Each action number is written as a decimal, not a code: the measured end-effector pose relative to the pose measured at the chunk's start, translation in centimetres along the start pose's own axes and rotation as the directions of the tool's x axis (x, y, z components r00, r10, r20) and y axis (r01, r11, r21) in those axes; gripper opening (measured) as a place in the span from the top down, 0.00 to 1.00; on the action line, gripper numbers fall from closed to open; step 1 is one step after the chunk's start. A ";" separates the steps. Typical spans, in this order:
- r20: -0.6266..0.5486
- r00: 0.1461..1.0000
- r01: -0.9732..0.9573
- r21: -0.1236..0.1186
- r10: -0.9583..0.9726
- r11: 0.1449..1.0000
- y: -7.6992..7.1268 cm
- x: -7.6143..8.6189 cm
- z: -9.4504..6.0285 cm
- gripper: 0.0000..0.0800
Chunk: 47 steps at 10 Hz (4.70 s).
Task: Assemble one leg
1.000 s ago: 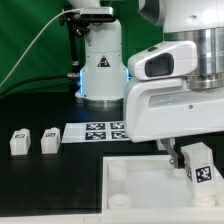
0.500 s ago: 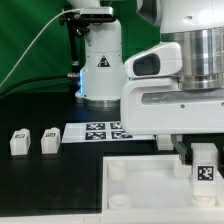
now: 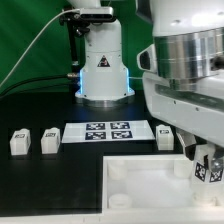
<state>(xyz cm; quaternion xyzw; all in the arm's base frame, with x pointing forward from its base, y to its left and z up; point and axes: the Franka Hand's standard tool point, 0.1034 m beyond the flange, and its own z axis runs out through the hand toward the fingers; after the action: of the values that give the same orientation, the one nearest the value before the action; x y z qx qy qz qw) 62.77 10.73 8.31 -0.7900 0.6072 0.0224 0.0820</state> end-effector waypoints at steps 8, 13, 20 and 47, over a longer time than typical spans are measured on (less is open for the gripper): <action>-0.012 0.976 0.216 0.026 -0.216 0.976 -0.2 -0.8 0.1 0.20; -0.019 0.700 0.714 -0.020 -0.714 0.700 0.1 -0.3 0.2 0.19; 0.036 0.627 0.778 -0.082 -0.778 0.623 0.1 -0.9 0.3 0.63; 0.006 0.776 0.630 -0.064 -0.631 0.774 0.2 -0.4 0.8 0.64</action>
Offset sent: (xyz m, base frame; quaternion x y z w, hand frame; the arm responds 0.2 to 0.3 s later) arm 0.0000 0.0000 0.0000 0.0000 0.0000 0.0000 1.0000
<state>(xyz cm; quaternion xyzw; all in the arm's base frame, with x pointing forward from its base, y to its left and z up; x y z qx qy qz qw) 62.56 11.19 7.61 -0.9499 0.3075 0.0064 0.0552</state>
